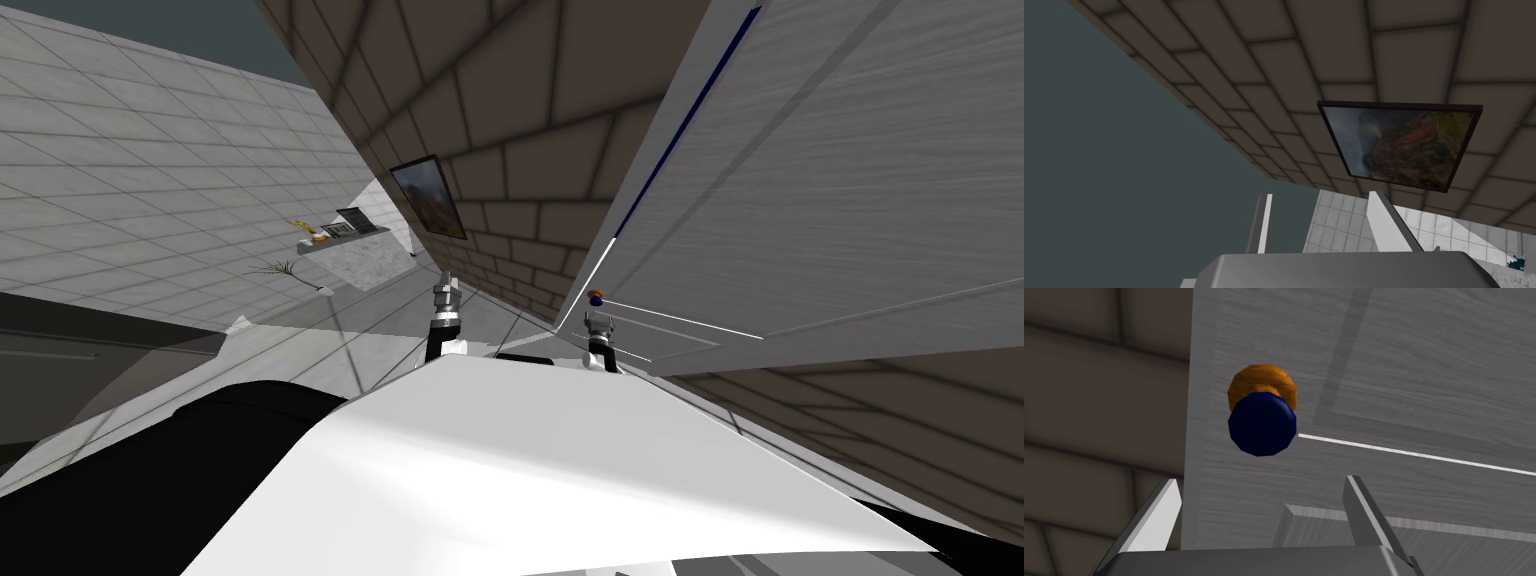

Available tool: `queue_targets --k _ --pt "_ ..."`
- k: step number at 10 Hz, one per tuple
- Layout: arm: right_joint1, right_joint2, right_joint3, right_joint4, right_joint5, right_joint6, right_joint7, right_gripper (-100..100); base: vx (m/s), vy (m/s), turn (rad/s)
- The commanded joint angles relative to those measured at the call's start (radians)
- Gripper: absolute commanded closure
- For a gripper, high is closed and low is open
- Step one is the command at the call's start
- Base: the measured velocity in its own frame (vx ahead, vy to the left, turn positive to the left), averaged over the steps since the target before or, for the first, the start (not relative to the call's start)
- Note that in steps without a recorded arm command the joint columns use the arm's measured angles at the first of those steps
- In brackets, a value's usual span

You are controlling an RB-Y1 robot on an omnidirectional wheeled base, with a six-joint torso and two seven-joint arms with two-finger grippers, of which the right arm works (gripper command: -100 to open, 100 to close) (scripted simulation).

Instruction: Pull the door open

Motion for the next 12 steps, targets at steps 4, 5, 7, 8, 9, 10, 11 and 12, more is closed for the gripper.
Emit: queue_targets --k 4,5,7,8,9,10,11,12 --pt "-0.007 0.005 0.025 -0.006 -0.046 0.006 -0.127 -100 -0.048 0.001 0.014" --pt "-0.008 0.006 0.029 -0.007 -0.053 0.007 -0.146 -100 -0.046 0.003 0.01" --pt "-0.01 0.006 0.031 -0.005 -0.056 0.007 -0.152 -100 -0.03 -0.004 0.006" --pt "-0.005 -0.004 0.027 0.001 -0.06 0.002 -0.167 -100 0.094 -0.017 0.076" --pt "-0.004 -0.007 0.025 0.002 -0.061 0.001 -0.171 -100 0.154 -0.052 0.069" --pt "0.0 -0.015 0.021 0.007 -0.063 -0.003 -0.179 -100 0.196 -0.026 0.08" --pt "0.004 -0.024 0.017 0.011 -0.066 -0.006 -0.188 -100 0.207 -0.037 0.106" --pt "0.008 -0.032 0.013 0.015 -0.069 -0.01 -0.196 -100 0.202 -0.052 0.093"
